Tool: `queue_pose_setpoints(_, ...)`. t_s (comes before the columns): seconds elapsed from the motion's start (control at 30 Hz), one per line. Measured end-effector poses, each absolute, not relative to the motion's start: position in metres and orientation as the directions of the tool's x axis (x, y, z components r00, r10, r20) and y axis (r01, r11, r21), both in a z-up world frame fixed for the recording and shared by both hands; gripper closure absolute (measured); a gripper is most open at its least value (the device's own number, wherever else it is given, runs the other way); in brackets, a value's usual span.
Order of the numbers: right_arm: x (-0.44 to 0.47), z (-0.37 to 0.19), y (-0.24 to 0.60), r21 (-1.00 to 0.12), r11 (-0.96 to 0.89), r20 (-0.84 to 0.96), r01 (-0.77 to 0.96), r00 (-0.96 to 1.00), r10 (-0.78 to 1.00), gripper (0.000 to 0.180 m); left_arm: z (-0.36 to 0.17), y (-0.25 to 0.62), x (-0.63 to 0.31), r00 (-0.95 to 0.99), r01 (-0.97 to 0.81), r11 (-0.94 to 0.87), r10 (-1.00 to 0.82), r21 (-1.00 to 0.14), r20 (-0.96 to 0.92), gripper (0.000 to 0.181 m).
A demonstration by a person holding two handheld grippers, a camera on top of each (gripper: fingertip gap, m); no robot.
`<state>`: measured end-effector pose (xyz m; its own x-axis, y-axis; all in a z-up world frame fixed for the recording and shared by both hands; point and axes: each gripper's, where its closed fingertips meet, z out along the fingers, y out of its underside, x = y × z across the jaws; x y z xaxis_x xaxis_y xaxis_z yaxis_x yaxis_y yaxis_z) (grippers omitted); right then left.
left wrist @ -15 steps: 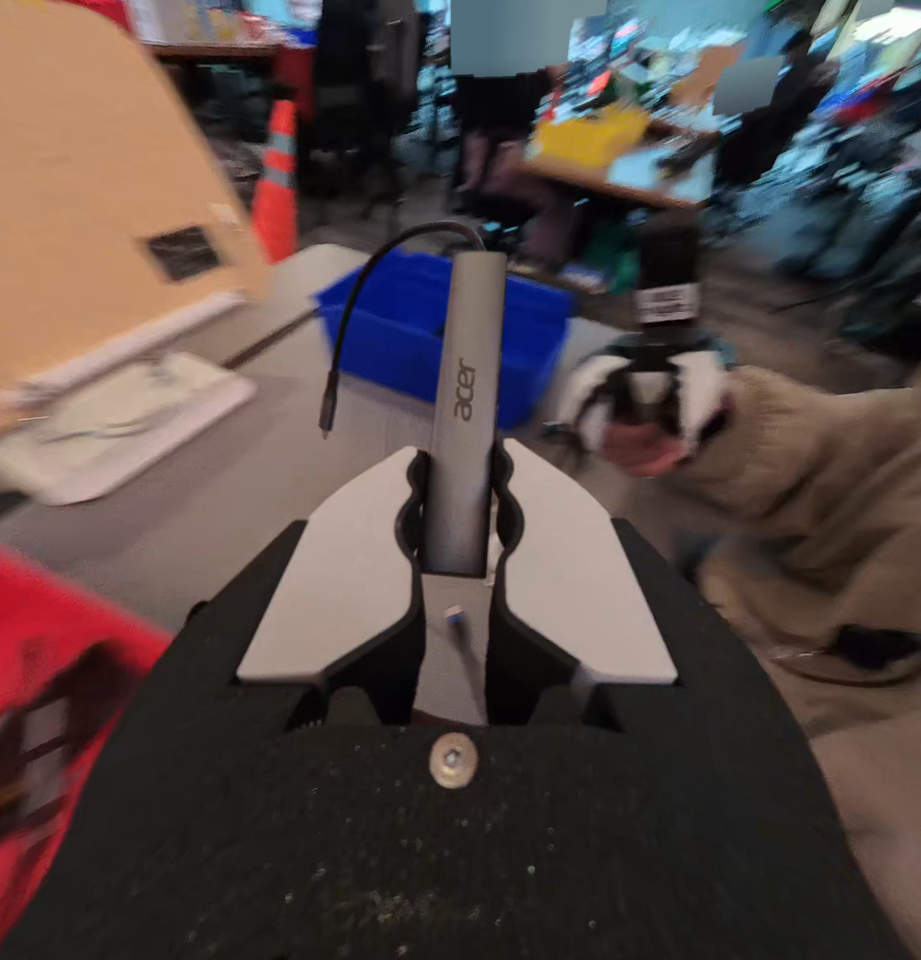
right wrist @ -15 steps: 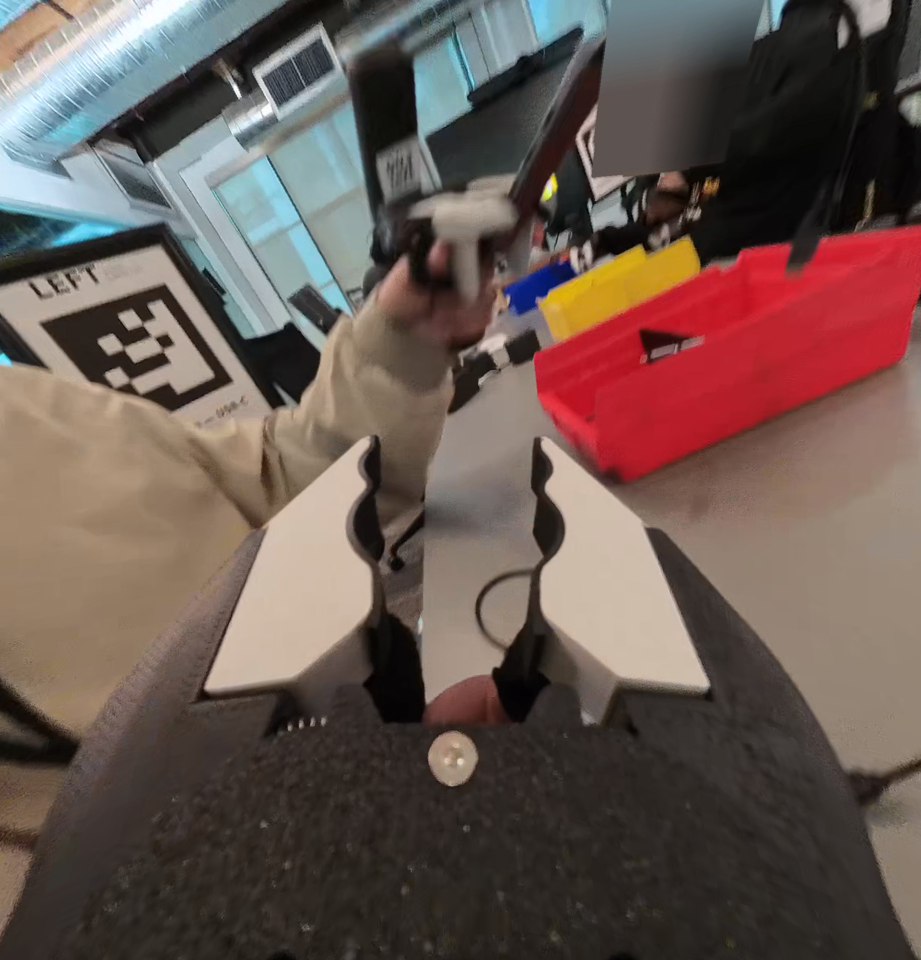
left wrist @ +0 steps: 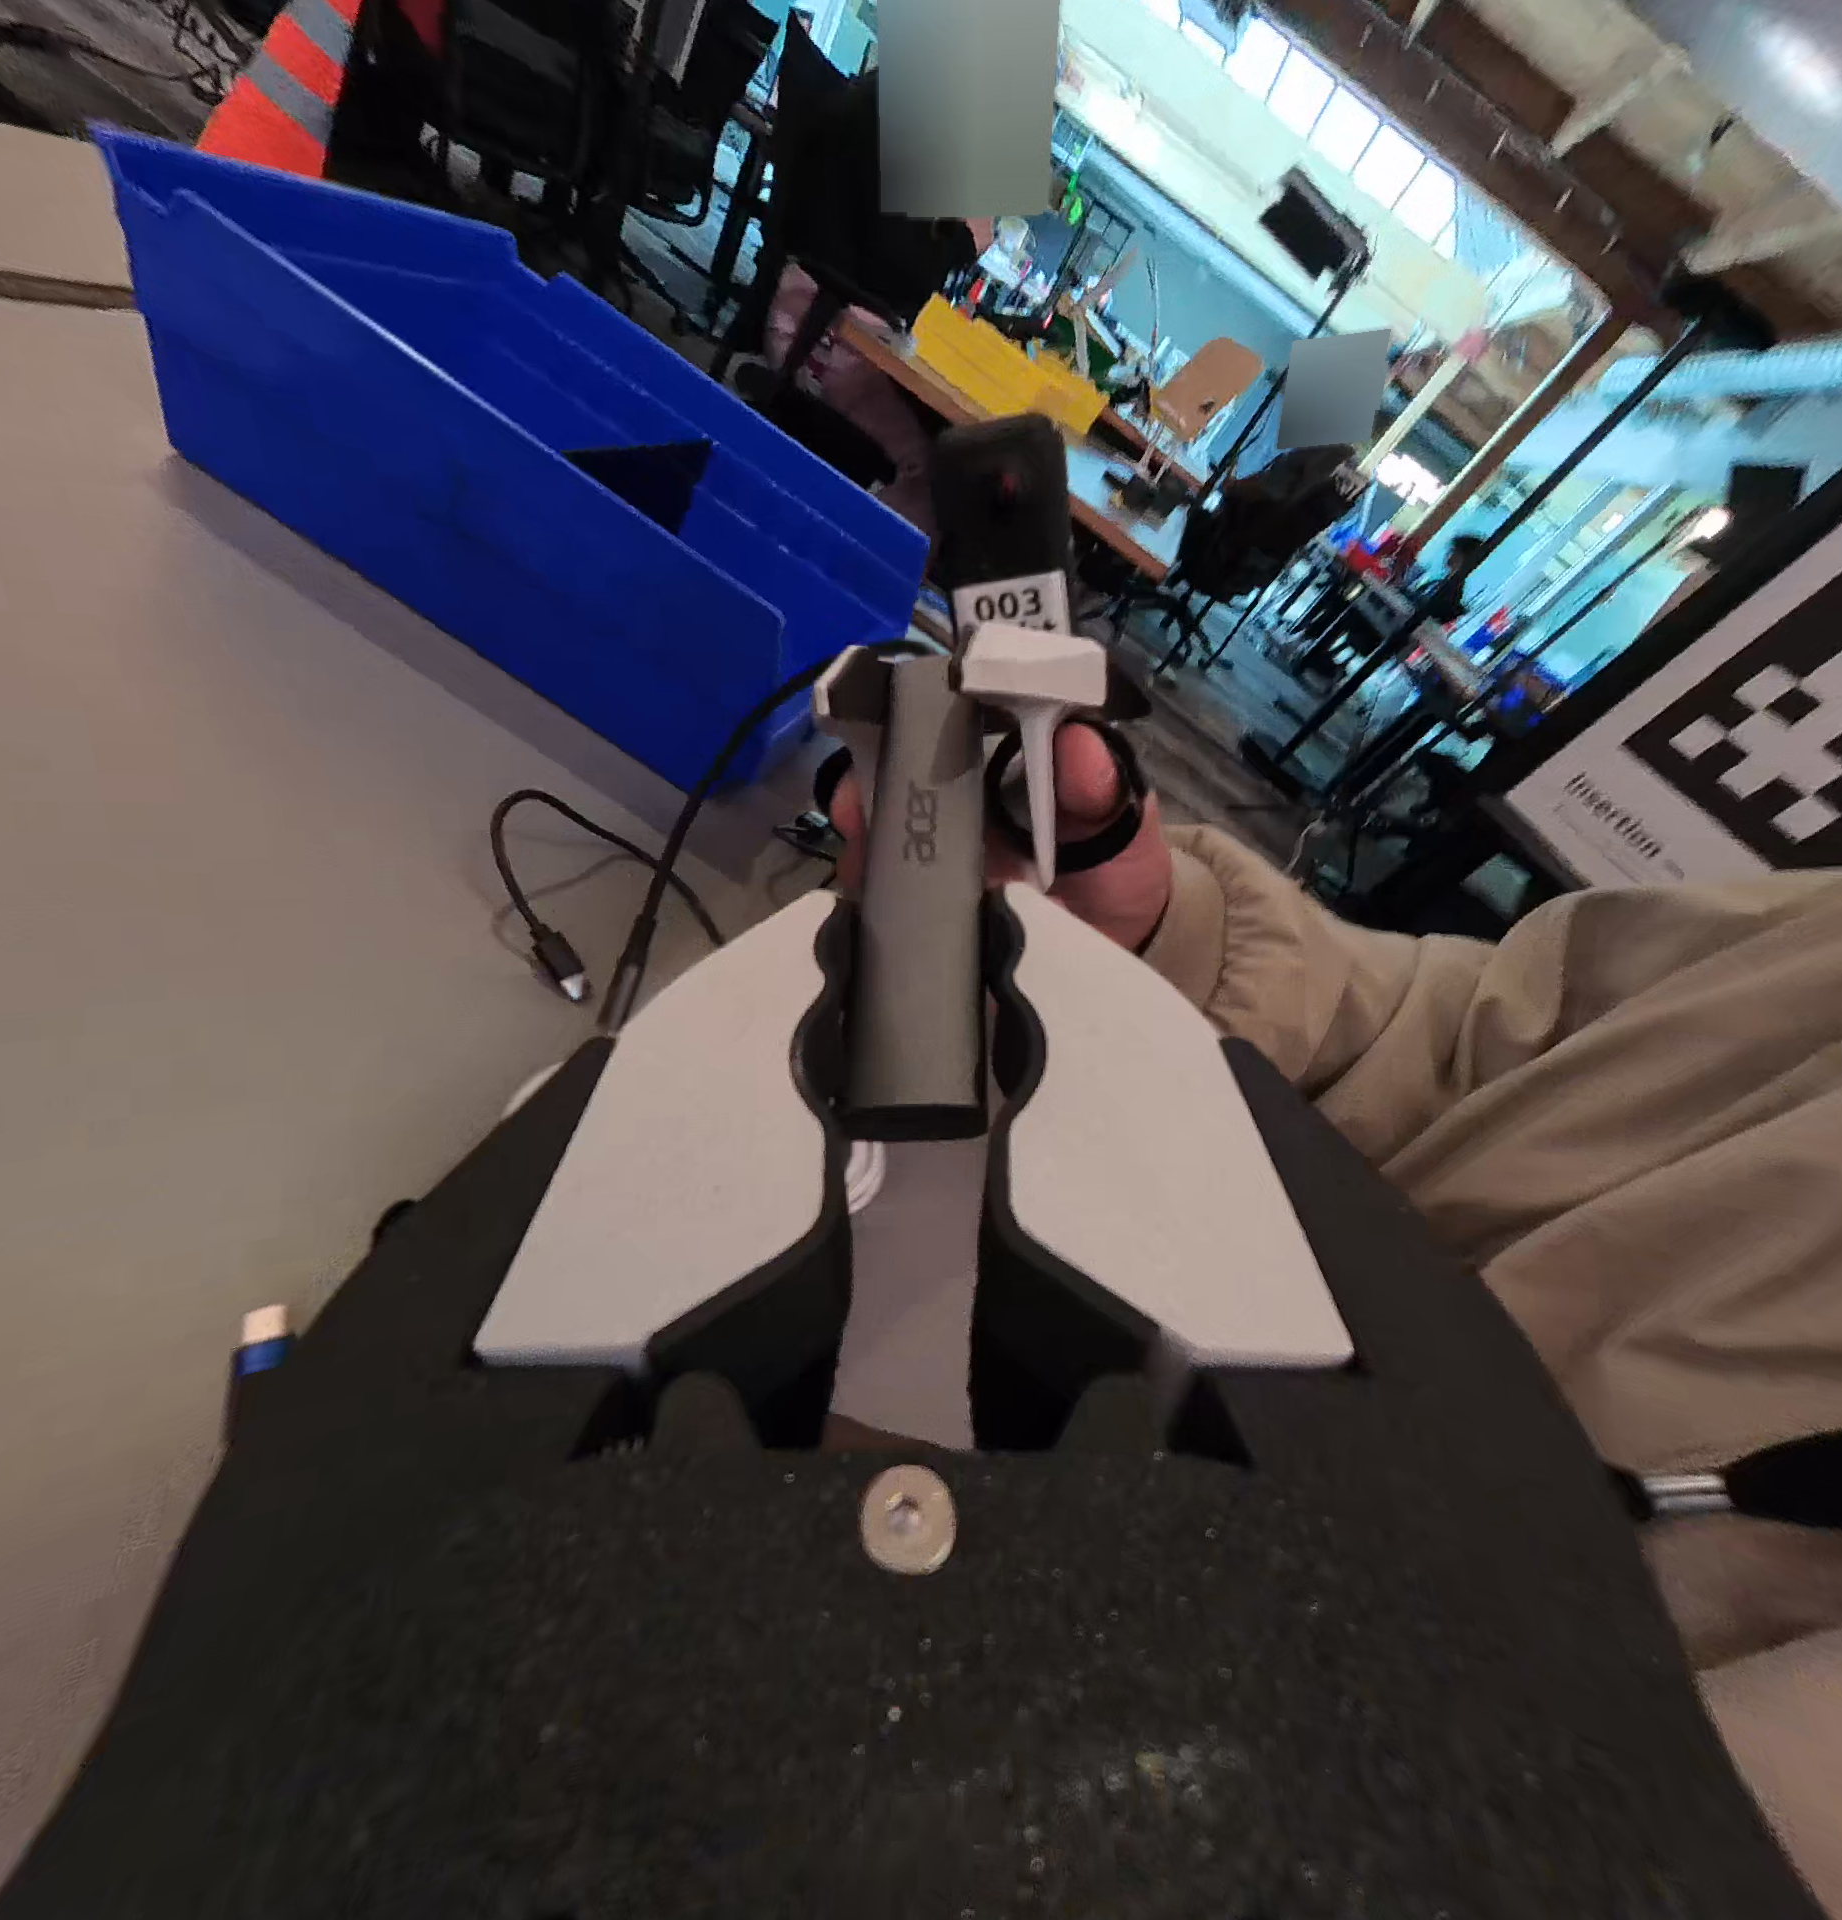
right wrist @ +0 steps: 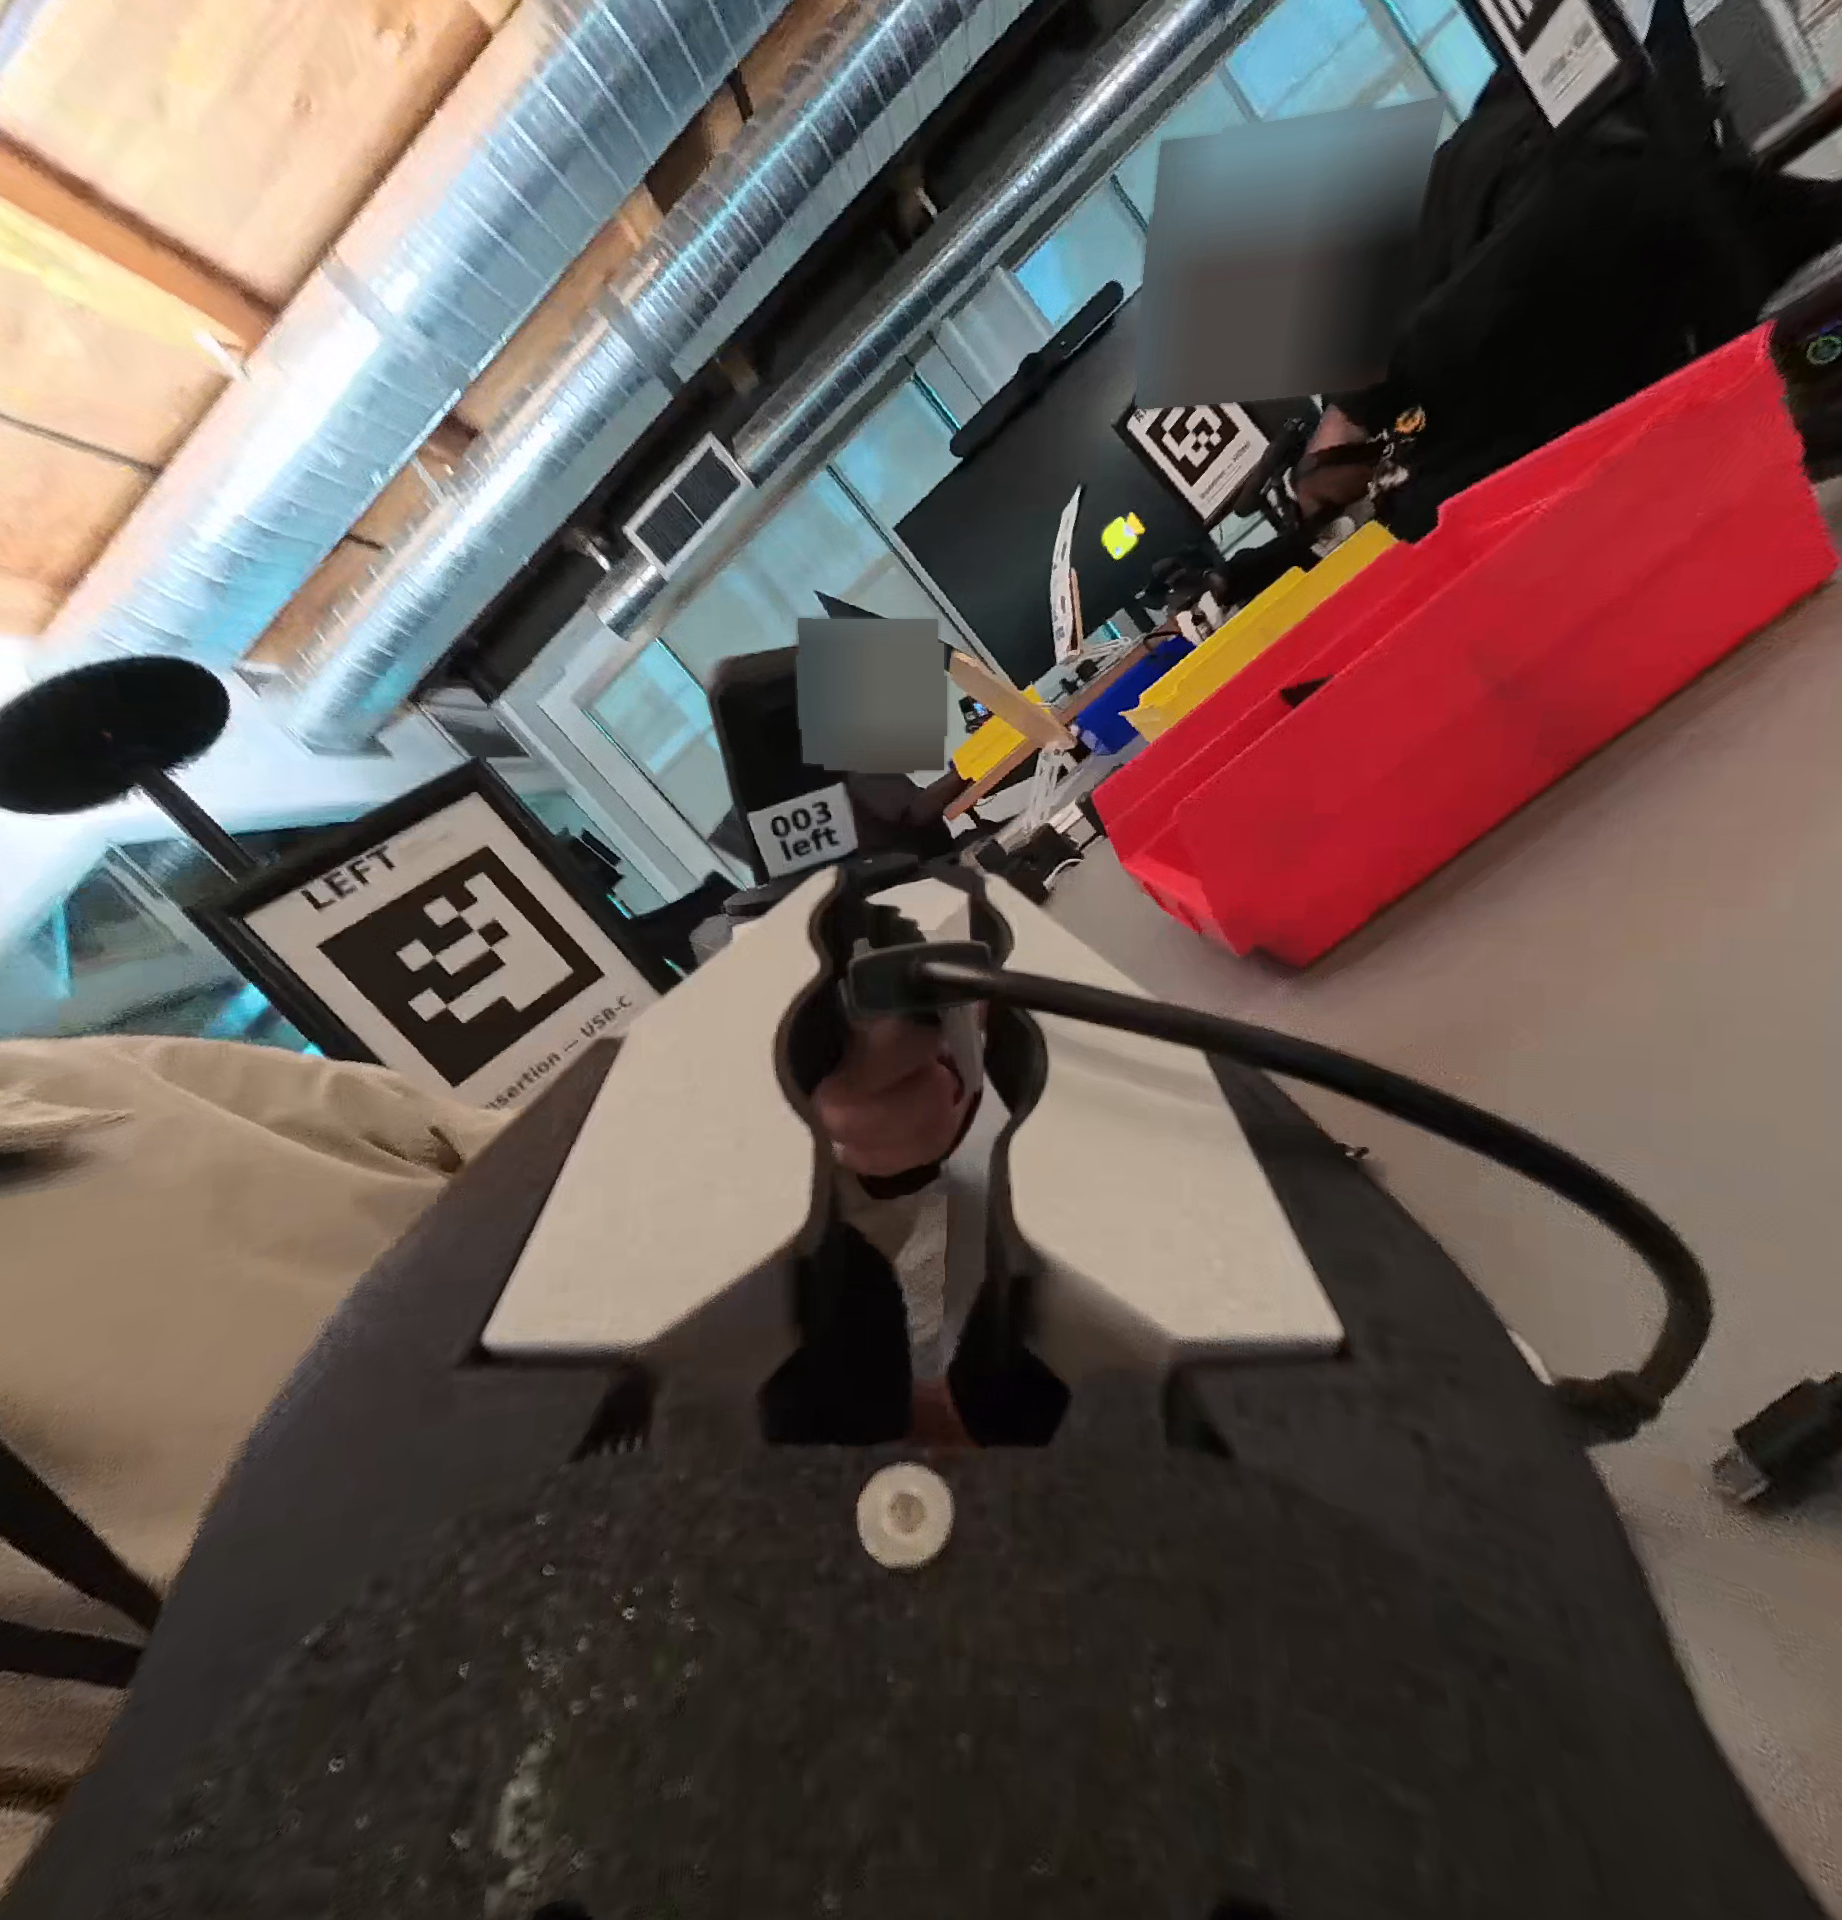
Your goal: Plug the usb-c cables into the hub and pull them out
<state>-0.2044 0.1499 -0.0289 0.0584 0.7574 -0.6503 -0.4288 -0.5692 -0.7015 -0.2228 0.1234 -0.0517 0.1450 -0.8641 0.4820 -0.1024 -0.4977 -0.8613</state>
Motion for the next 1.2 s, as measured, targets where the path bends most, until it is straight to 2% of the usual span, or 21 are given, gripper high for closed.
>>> queue_pose_setpoints(0.07,-0.205,-0.031,0.150,-0.696,-0.572,-0.653,-0.434,0.051,0.756,0.158,-0.052,0.122,-0.224,0.116,-0.058,-0.572,-0.818,-0.819,0.563,0.158)
queue_pose_setpoints(0.2,-0.212,-0.033,0.136,-0.765,-0.549,-0.595,-0.336,0.042,0.803,0.150,-0.054,0.116,-0.231,0.004,0.002,-0.682,-0.732,-0.732,0.682,0.158)
queue_pose_setpoints(0.27,-0.215,-0.039,0.135,-0.778,-0.556,-0.594,-0.292,0.057,0.802,0.148,-0.062,0.116,-0.234,0.018,-0.024,-0.658,-0.753,-0.753,0.657,0.158)
queue_pose_setpoints(0.3,-0.217,-0.045,0.135,-0.787,-0.558,-0.594,-0.263,0.075,0.801,0.156,-0.063,0.116,-0.234,0.022,-0.030,-0.644,-0.765,-0.765,0.643,0.158)
queue_pose_setpoints(0.43,-0.219,-0.051,0.134,-0.787,-0.577,-0.602,-0.217,0.071,0.795,0.157,-0.064,0.118,-0.236,0.024,-0.015,-0.600,-0.800,-0.800,0.599,0.158)
queue_pose_setpoints(0.57,-0.221,-0.047,0.136,-0.774,-0.575,-0.609,-0.264,0.065,0.790,0.158,-0.065,0.119,-0.242,0.064,0.021,-0.497,-0.865,-0.867,0.497,0.151)
queue_pose_setpoints(0.67,-0.220,-0.047,0.141,-0.772,-0.559,-0.607,-0.304,0.091,0.789,0.157,-0.067,0.123,-0.246,0.048,0.049,-0.534,-0.843,-0.844,0.536,0.137)
queue_pose_setpoints(0.83,-0.213,-0.040,0.146,-0.758,-0.527,-0.598,-0.385,0.089,0.796,0.158,-0.053,0.134,-0.254,0.014,0.176,-0.587,-0.802,-0.791,0.598,0.141)
queue_pose_setpoints(1.0,-0.214,-0.037,0.144,-0.737,-0.539,-0.609,-0.408,0.056,0.791,0.158,-0.056,0.134,-0.252,0.015,0.166,-0.598,-0.793,-0.784,0.608,0.144)
queue_pose_setpoints(1.1,-0.214,-0.039,0.146,-0.733,-0.536,-0.614,-0.418,0.069,0.786,0.158,-0.054,0.135,-0.253,0.007,0.183,-0.599,-0.792,-0.779,0.611,0.158)
queue_pose_setpoints(1.2,-0.215,-0.041,0.146,-0.729,-0.553,-0.624,-0.404,0.058,0.780,0.158,-0.049,0.134,-0.254,0.021,0.210,-0.581,-0.802,-0.786,0.598,0.158)
